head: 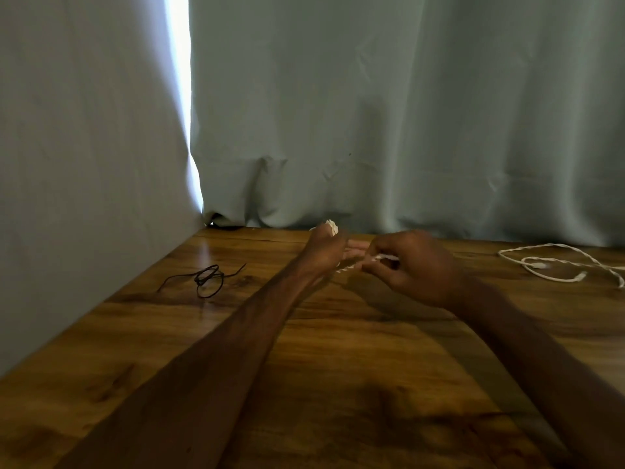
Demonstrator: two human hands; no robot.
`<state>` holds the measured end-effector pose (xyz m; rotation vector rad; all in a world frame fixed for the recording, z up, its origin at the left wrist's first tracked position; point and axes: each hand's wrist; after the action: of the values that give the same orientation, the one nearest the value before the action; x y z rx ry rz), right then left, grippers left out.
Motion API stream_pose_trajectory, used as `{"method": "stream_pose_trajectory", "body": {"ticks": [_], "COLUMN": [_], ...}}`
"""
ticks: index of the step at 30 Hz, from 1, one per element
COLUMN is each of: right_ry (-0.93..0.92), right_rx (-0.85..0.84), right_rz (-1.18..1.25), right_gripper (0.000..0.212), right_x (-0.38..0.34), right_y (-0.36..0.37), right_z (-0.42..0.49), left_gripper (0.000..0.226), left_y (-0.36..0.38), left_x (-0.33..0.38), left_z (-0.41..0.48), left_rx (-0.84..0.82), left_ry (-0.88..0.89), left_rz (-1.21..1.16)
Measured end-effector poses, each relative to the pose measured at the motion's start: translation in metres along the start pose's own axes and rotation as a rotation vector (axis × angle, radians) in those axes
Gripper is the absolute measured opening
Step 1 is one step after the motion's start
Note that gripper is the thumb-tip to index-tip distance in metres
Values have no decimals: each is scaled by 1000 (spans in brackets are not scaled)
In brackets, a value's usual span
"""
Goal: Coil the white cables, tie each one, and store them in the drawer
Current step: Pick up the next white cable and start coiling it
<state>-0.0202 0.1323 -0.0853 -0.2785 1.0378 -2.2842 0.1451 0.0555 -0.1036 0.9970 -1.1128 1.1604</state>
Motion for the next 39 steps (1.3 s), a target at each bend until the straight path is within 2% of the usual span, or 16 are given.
{"method": "stream_pose_trajectory", "body": {"ticks": [2,3,5,9,11,15,21,23,26,28,32,35,39], "right_ry": [6,7,6,19,25,90,180,225,261,278,267,353,267], "right_rx": [58,84,146,241,263,306,329,326,286,244,236,259,77], "right_rz": [35,40,51,149,163,194,435,511,569,572,610,652,219], "right_gripper": [36,43,49,41,36,30,26,32,60,66,52,34,21], "right_x": [2,3,9,11,10,14,29,41,47,47,40,32,22], "right_y": [-5,-8,-10,-14,-15,-17,-13,-7,6,12,22,33,46], "right_z": [2,2,0,0,-1,-2,-6,-9,-12,-13,-13,-11,-17], "left_gripper": [27,30,33,37,46,65,71,60,47,39,39,42,56], "left_y": [-1,-1,3,8,11,15,15,17,17,14,15,20,19], "left_x": [-3,-3,2,9,9,14,27,30,26,22,24,28,34], "left_z": [-2,-4,-10,-18,-21,-22,-33,-36,-34,-32,-33,-31,-23], "left_rx": [14,-11,-151,-515,-661,-753,-867,-880,-895,-881,-876,-834,-621], "left_ry": [66,83,70,-52,-135,-182,-232,-211,-201,-186,-172,-146,-103], "left_rz": [248,282,173,-86,-188,-260,-177,-209,-243,-244,-365,-476,-604]}}
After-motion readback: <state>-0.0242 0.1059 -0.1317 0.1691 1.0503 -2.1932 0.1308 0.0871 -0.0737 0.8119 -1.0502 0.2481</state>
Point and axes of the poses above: each hand's wrist, its own z-axis towards the middle knuckle, its own y-axis out of the palm, x = y × z, and after that the axes turned 5 degrees about x, right-handed
